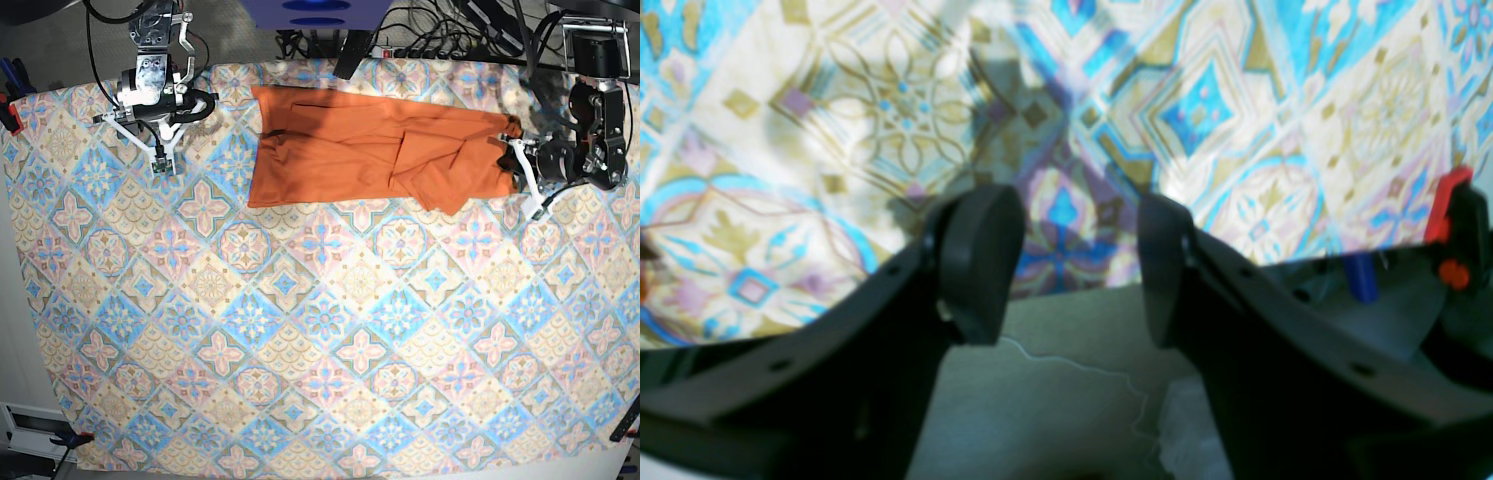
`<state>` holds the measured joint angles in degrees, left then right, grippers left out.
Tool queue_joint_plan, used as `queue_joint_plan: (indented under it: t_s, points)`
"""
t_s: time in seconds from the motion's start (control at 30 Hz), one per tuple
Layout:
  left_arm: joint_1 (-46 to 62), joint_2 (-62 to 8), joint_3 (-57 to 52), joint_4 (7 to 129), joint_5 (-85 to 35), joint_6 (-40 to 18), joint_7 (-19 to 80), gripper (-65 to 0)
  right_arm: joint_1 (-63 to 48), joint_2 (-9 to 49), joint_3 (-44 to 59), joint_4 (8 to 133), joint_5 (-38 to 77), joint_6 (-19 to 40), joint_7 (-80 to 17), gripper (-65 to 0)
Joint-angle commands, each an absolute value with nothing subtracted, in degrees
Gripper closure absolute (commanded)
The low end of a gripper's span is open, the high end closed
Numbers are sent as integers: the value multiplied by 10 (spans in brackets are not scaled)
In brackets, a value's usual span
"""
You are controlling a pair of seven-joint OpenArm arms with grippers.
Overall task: Fold the T-shirt properly
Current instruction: 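Open both grippers and pull them back from the folded shirt, then move the left gripper to the orange strip's end and pinch it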
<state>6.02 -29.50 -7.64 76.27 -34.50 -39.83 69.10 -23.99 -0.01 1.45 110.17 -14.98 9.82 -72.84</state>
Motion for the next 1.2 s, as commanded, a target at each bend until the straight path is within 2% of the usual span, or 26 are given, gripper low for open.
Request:
queue_joint_plan:
  t_s: [0.0, 0.13, 0.33, 0.37, 0.53, 0.6, 0.93, 1.17]
  points:
    - [54, -307, -82, 771, -349, -400, 685, -219, -239, 0, 13, 1113, -153, 96, -726, -306]
    - [55, -311, -92, 771, -350, -400, 685, -294, -239, 0, 13, 1113, -153, 96, -726, -306]
    - [71, -311, -154, 780, -356, -400, 685, -288, -239, 0, 14, 1113, -153, 96, -726, -306]
    - [72, -310, -167, 784, -356, -400, 686, -264, -239, 0, 14, 1113, -153, 96, -726, -306]
    - [69, -308, -214, 787, -364, -400, 727, -67, -237, 0, 13, 1113, -153, 96, -726, -306]
    - [68, -308, -213, 787, -369, -400, 730, -15, -237, 0, 13, 1112, -153, 96, -726, -306]
    - [66, -280, -203, 873, -371, -400, 732, 0, -236, 0, 12, 1112, -153, 96, -725, -304]
    - [23, -231, -198, 842, -332, -400, 732, 0, -238, 0, 12, 1112, -153, 96, -725, -303]
